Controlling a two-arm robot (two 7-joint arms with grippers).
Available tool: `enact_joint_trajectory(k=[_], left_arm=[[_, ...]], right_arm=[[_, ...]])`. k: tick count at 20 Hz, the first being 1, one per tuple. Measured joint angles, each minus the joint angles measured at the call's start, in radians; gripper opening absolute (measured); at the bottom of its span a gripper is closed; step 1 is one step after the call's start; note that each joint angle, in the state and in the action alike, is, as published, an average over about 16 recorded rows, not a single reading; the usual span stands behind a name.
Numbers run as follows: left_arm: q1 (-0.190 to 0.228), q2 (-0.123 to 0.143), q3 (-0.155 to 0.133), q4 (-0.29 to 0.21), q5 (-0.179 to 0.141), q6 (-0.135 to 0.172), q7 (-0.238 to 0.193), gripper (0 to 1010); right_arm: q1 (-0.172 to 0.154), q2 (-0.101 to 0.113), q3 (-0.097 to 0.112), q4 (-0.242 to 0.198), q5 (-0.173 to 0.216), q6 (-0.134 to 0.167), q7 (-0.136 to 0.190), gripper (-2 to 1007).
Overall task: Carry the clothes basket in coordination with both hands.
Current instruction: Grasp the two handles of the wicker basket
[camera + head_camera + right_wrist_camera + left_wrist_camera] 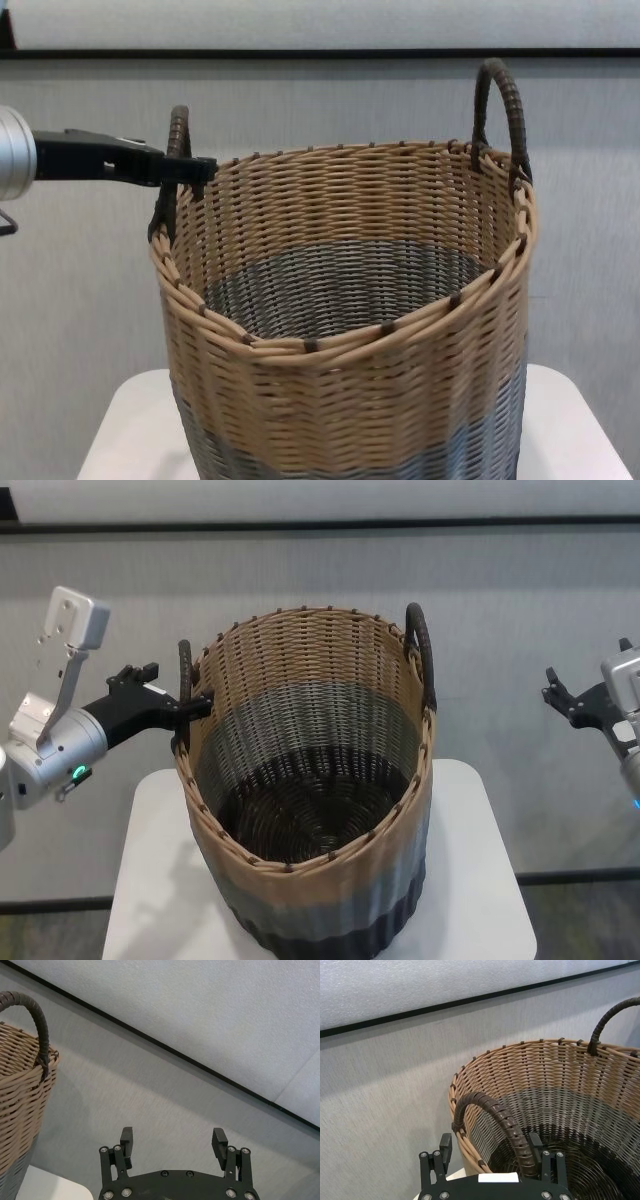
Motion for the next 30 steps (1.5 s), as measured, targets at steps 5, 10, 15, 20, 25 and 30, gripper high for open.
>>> enact_joint_trajectory(k=[5,10,15,20,25,30], left_arm=[[0.0,0.0,-0.001,-0.001,-0.001,0.001,-0.001,1002],[0.001,0.002,-0.002,-0.003,-0.004,0.004,-0.002,1002],[0.002,0.004,-0.002,-0.005,-0.007,0.006,-0.004,1002],[0.002,0.005,-0.002,-0.006,-0.008,0.007,-0.005,1002],[0.002,0.005,-0.002,-0.006,-0.009,0.008,-0.005,1002],[0.003,0.005,-0.002,-0.007,-0.01,0.008,-0.006,1002]], right_arm=[[0.014,-0.014,0.016,0.002,0.034,-0.026,0.034,1005],[0.036,-0.036,0.035,-0.002,0.101,-0.046,0.1,1005],[0.062,-0.065,0.058,-0.01,0.201,-0.043,0.192,1005],[0.083,-0.089,0.066,-0.019,0.297,0.002,0.277,1005],[0.101,-0.101,0.057,-0.026,0.372,0.064,0.343,1005],[0.122,-0.1,0.03,-0.027,0.419,0.121,0.383,1005]])
